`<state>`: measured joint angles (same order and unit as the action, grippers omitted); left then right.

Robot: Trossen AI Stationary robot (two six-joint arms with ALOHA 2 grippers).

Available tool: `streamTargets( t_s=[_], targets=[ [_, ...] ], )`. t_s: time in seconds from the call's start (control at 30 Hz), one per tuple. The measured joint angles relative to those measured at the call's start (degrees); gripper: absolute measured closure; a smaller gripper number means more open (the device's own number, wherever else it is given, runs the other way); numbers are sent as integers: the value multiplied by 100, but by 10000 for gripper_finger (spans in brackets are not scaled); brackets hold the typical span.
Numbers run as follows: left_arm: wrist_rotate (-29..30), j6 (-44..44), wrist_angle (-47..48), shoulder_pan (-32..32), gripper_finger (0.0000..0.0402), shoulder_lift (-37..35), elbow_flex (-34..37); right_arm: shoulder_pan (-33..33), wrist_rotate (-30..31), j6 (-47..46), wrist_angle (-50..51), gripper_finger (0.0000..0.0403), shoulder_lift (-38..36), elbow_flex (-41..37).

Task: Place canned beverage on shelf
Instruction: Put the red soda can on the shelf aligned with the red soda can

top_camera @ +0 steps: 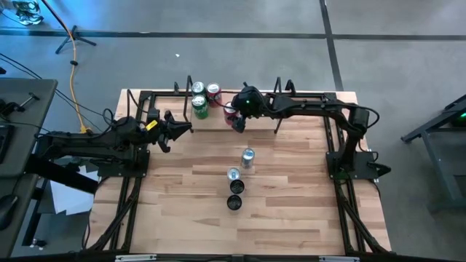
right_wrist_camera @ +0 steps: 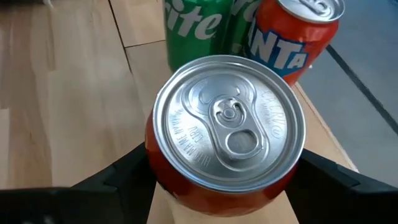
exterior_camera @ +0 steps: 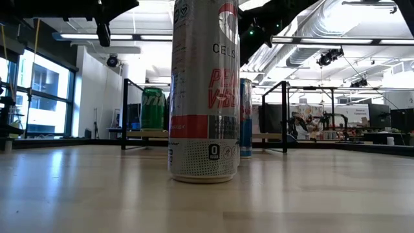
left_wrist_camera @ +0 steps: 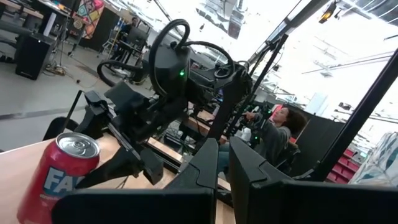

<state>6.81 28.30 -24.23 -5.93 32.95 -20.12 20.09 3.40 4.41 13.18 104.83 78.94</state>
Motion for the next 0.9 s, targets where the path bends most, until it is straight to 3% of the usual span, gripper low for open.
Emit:
streamTargets(
  t_s=[0.37,0.9],
  targets=[
    [2,3,0,0,400,0,0,55,-22,358,-24,93,155,-4],
    [2,3,24,-2,400,0,0,90,9,49,146,88,195,-7]
  ],
)
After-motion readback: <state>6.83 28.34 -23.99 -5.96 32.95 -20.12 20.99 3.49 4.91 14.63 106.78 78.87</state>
